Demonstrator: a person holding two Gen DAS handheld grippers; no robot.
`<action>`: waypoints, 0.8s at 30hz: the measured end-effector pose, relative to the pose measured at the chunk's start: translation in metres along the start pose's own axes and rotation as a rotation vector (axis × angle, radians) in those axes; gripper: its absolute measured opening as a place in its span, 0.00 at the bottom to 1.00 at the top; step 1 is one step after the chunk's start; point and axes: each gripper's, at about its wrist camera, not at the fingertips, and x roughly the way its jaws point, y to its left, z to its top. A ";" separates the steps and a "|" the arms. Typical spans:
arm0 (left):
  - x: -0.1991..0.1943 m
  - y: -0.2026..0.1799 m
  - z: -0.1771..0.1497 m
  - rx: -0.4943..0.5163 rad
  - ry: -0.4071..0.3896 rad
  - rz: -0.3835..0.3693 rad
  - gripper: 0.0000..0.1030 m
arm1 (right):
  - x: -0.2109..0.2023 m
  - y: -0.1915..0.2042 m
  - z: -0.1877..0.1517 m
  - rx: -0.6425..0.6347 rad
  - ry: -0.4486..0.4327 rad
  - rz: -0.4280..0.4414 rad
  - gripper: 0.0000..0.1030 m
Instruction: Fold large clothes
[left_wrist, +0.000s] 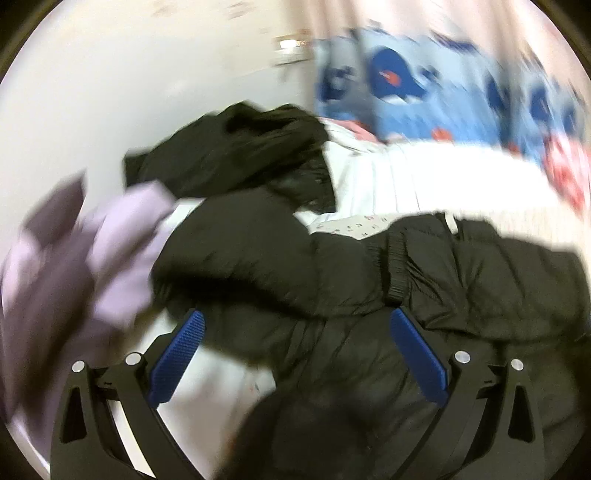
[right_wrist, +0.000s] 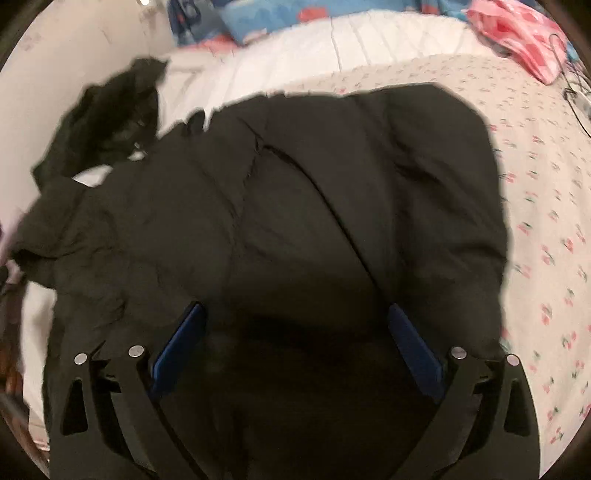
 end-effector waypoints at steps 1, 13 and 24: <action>0.006 -0.006 0.004 0.058 0.000 0.010 0.94 | -0.009 -0.006 -0.006 0.031 -0.027 0.021 0.93; 0.133 -0.044 0.013 0.380 0.224 0.153 0.94 | -0.014 -0.018 0.012 0.193 -0.041 0.146 0.93; 0.164 0.008 0.009 -0.030 0.345 -0.022 0.15 | -0.003 0.020 0.013 0.112 -0.033 0.134 0.93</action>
